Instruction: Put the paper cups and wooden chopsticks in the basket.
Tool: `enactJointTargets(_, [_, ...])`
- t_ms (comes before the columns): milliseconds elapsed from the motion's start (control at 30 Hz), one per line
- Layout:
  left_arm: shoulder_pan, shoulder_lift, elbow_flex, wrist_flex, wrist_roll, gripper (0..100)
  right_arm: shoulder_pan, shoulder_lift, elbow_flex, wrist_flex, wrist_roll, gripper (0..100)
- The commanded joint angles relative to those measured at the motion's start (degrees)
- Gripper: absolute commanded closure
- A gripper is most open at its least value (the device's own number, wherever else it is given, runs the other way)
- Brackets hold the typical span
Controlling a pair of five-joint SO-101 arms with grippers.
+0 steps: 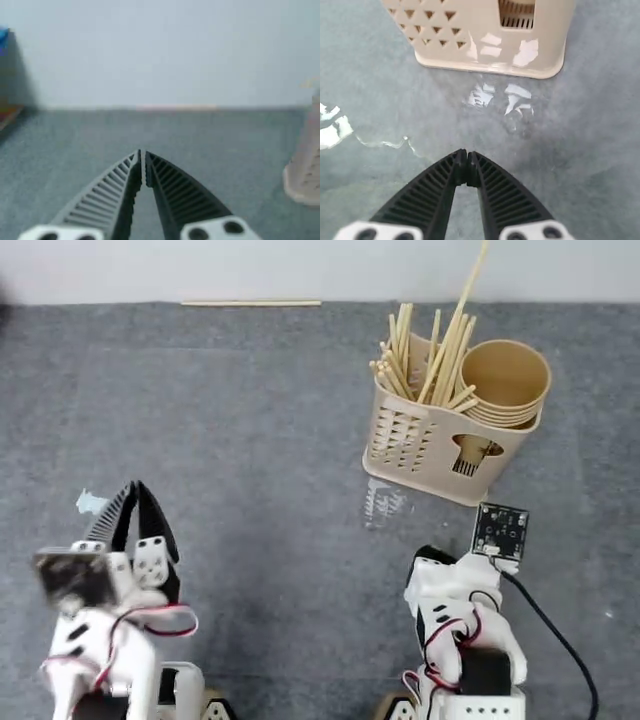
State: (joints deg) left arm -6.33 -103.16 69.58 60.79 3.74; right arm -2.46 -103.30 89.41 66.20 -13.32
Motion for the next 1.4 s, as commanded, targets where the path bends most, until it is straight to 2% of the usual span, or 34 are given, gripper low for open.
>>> enactJointTargets(0, [-2.11,-0.79,6.73,-1.76,-2.55,99,-0.57,-0.75,1.49,-3.21,0.62,98.9])
enactJointTargets(100, [-2.02,-0.79,12.79,-1.67,-4.48,99,-0.57,-0.75,2.55,-4.26,1.32,98.9])
enactJointTargets(267, [-1.76,-0.79,20.7,-1.76,-6.95,98,-0.57,-0.75,6.15,-4.35,8.09,98.9])
enactJointTargets(467, [0.35,-0.79,26.86,-1.49,-7.03,98,-0.31,-0.75,7.03,-3.82,8.09,98.9])
enactJointTargets(733, [5.1,-0.88,26.86,7.03,-6.68,98,-0.13,-0.75,7.03,1.98,8.35,98.5])
enactJointTargets(933, [4.57,-0.97,26.86,6.68,-6.68,99,-0.13,-0.75,7.03,6.2,8.35,98.7])
enactJointTargets(1100, [4.48,-0.88,26.86,7.65,-6.68,99,-0.13,-0.75,7.03,6.46,8.35,98.7])
enactJointTargets(1200, [4.31,-1.05,26.86,11.69,-6.77,99,-0.13,-0.75,7.03,6.55,8.35,98.7])
enactJointTargets(1367, [4.31,-0.97,26.86,11.34,-6.77,99,-0.22,-0.75,7.03,6.55,8.35,98.7])
